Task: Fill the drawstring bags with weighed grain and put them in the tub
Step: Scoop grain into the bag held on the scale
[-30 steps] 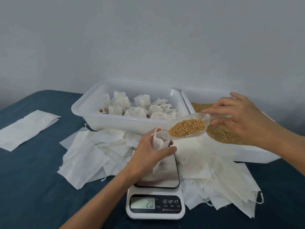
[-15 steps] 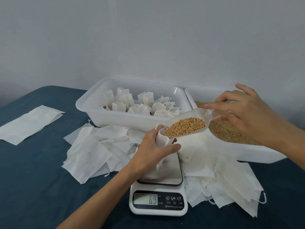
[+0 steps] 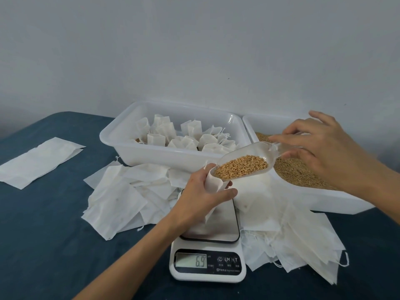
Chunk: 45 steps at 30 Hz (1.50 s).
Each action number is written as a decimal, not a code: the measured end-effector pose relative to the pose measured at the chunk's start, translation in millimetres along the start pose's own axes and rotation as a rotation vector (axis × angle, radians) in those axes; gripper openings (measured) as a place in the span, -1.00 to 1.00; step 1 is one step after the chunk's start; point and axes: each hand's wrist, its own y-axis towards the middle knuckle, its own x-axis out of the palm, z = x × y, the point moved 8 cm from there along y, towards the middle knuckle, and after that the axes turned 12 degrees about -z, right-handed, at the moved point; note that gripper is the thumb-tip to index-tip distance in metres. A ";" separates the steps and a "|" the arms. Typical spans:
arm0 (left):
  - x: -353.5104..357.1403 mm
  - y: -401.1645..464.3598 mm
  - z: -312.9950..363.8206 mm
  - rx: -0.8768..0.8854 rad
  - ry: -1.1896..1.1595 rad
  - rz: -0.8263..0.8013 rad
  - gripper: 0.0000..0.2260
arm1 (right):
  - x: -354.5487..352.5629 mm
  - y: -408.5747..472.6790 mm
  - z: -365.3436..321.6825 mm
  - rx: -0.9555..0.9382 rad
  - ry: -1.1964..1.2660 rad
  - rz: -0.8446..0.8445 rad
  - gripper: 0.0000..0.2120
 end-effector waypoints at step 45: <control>0.2 0.7 1.9 0.046 -0.129 -0.029 -0.80 | -2.1 1.7 -7.4 0.001 -0.003 0.032 -0.65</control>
